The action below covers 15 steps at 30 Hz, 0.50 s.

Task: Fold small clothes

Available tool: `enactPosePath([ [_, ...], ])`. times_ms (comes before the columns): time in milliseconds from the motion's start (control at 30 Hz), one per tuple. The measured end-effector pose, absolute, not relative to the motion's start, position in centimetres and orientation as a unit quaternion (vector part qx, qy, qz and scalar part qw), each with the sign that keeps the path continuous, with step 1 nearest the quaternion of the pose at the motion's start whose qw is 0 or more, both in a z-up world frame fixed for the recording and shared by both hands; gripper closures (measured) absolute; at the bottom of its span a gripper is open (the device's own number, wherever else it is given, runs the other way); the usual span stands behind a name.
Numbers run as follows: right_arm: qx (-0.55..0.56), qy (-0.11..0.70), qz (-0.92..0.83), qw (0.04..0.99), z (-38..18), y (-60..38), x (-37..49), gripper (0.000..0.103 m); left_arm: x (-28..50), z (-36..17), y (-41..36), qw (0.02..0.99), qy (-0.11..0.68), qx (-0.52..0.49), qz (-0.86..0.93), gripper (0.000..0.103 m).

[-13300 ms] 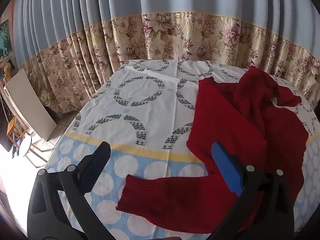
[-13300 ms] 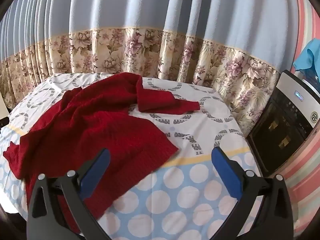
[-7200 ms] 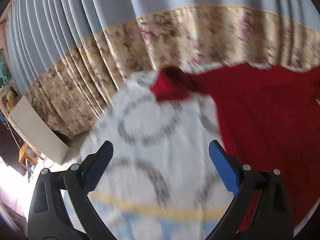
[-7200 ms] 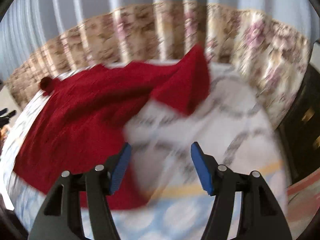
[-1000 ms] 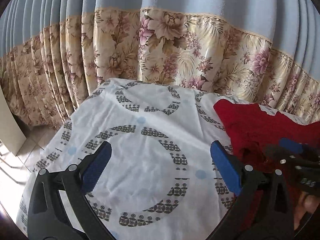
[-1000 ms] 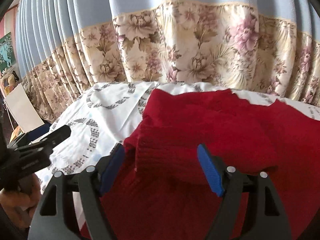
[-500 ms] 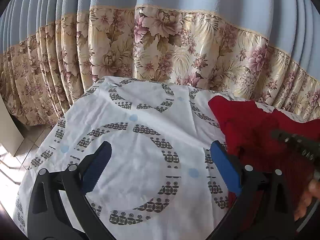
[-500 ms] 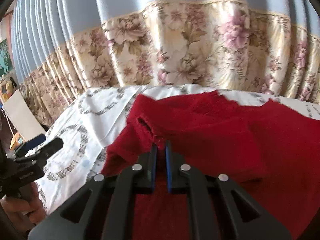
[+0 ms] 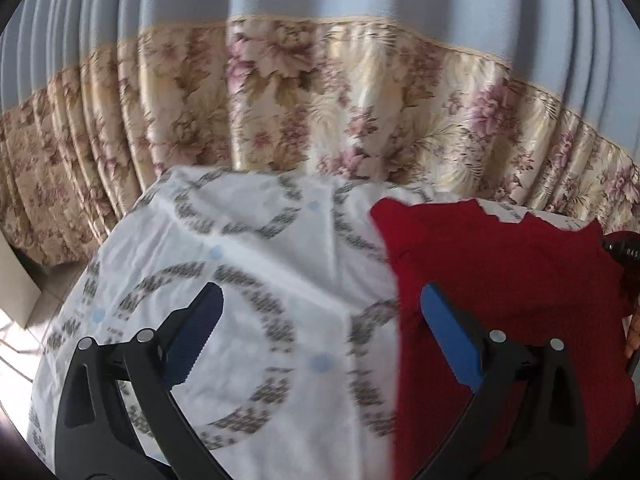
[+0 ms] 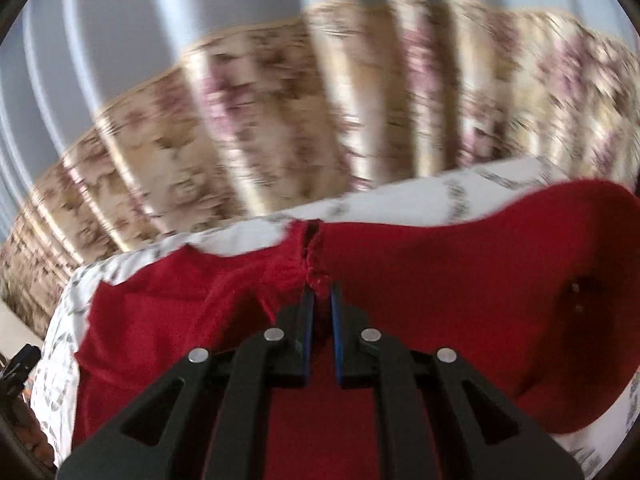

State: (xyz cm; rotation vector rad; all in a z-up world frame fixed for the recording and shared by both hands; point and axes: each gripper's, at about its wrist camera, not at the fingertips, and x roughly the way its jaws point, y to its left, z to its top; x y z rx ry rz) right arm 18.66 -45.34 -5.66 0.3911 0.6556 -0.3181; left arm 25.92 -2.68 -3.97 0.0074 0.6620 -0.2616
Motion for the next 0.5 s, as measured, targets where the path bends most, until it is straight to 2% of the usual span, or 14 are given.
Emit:
enactPosePath([
  [233, 0.215, 0.362, -0.147, 0.895, -9.0, -49.1, 17.1, 0.094, 28.5, -3.5, -8.9, 0.919, 0.362, -0.009, -0.158, 0.004],
  [333, 0.231, 0.371, -0.141, 0.889, -10.1, -50.0, 16.6, 0.089, 29.3, -4.8, -11.5, 0.912, 0.376, 0.01, -0.163, 0.004],
  [400, 0.252, 0.357, -0.131, 0.89, -9.7, -50.9, 15.4, 0.078, 29.9, -6.1, -12.7, 0.906, 0.393, 0.02, -0.154, 0.006],
  [433, 0.252, 0.349, -0.131, 0.893, -9.3, -51.0, 14.7, 0.06, 29.8, -6.6, -12.8, 0.905, 0.397, 0.011, -0.155, 0.007],
  [467, 0.249, 0.338, -0.132, 0.898, -8.7, -51.2, 13.7, 0.052, 29.8, -6.7, -12.8, 0.904, 0.399, 0.004, -0.155, 0.007],
  [500, 0.24, 0.328, -0.133, 0.904, -7.9, -51.5, 12.3, 0.052, 29.4, -6.9, -12.5, 0.903, 0.4, -0.006, -0.154, 0.007],
])
